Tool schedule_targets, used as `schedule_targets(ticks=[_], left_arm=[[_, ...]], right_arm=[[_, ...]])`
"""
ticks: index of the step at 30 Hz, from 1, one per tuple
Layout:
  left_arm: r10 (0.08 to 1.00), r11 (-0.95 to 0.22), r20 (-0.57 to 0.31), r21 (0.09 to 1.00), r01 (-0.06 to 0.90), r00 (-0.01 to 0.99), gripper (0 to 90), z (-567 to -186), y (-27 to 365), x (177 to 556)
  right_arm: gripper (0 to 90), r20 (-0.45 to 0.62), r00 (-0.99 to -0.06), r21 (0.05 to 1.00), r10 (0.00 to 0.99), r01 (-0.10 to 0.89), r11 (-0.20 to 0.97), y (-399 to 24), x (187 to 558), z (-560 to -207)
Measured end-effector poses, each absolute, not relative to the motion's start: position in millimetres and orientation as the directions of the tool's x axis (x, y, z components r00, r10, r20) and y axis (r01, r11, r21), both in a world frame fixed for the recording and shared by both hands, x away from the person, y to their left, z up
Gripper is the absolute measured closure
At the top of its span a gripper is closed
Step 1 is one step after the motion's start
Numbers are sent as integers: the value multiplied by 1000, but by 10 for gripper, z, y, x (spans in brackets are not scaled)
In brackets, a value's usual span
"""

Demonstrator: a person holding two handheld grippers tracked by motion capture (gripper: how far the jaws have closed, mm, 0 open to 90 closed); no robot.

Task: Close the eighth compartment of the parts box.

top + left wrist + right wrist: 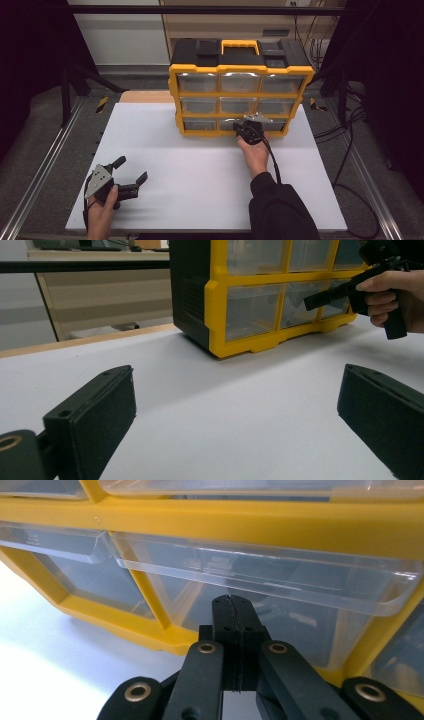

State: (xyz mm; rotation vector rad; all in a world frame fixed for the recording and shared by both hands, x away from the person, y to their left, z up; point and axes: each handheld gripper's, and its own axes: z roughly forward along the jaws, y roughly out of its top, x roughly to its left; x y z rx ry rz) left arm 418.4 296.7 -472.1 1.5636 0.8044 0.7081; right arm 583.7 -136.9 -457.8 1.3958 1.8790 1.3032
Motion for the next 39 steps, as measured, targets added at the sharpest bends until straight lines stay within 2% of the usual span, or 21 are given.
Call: schedule_targets(ticks=[17, 39], left_arm=[[817, -82, 4, 991, 110, 577, 21, -4724, 2972, 4185], [813, -90, 8, 990, 112, 582, 20, -4737, 2959, 4186]], right_arm=[[900, 146, -387, 880, 910, 471, 60, -1365, 5818, -4578], [900, 101, -439, 881, 893, 457, 125, -1387, 5644, -4543]])
